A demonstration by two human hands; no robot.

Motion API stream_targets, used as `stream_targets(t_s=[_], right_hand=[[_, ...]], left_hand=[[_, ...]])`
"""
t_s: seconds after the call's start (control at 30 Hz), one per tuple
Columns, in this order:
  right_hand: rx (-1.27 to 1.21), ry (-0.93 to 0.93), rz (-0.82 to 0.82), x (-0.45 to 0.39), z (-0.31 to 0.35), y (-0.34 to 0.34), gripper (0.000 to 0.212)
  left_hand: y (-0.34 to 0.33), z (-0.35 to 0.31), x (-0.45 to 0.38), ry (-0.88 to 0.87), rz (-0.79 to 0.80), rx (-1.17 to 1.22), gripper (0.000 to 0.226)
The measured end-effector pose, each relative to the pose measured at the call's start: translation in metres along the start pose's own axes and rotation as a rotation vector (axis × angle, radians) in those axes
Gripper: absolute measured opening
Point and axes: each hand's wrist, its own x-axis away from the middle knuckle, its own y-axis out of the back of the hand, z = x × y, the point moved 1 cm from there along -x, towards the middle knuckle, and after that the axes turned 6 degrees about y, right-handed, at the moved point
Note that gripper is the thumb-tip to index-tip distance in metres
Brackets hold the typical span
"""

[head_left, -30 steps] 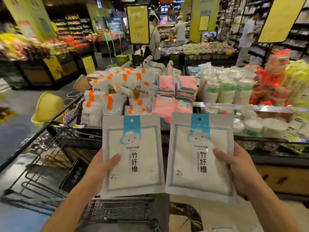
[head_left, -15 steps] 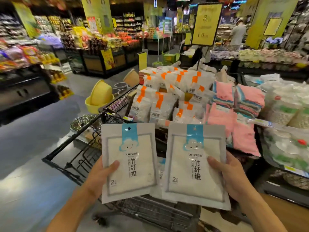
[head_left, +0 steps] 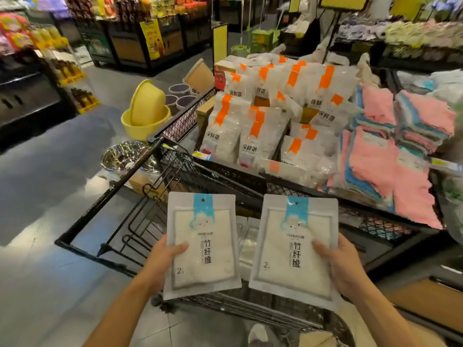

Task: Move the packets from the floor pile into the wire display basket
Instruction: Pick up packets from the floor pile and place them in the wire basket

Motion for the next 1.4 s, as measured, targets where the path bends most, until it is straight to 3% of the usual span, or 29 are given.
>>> stream_targets(t_s=[0.33, 0.57, 0.7, 1.0, 1.07, 1.17, 1.3, 1.4], right_hand=[[0.065, -0.201, -0.068, -0.110, -0.071, -0.022, 0.034], [0.174, -0.339, -0.103, -0.165, -0.124, -0.042, 0.040], [0.200, -0.412, -0.189, -0.192, -0.163, -0.055, 0.029], [0.286, -0.534, -0.304, -0.222, -0.230, -0.076, 0.030], [0.297, -0.543, -0.324, -0.228, -0.242, -0.080, 0.040], [0.326, -0.539, -0.396, -0.236, -0.253, -0.091, 0.070], [0.531, -0.507, -0.379, -0.247, -0.270, -0.099, 0.042], [0.710, -0.502, -0.369, -0.253, -0.282, -0.099, 0.042]], left_hand=[[-0.019, 0.007, -0.110, 0.115, 0.051, -0.085, 0.029], [-0.028, 0.041, -0.202, 0.205, -0.055, -0.171, 0.029], [-0.030, 0.059, -0.257, 0.227, -0.061, -0.223, 0.030], [-0.031, 0.109, -0.366, 0.336, -0.015, -0.403, 0.028], [-0.034, 0.113, -0.379, 0.318, -0.048, -0.469, 0.021], [-0.036, 0.118, -0.393, 0.214, -0.100, -0.639, 0.036], [-0.040, 0.127, -0.400, 0.026, -0.114, -0.886, 0.061], [-0.040, 0.147, -0.407, -0.031, -0.081, -1.178, 0.059]])
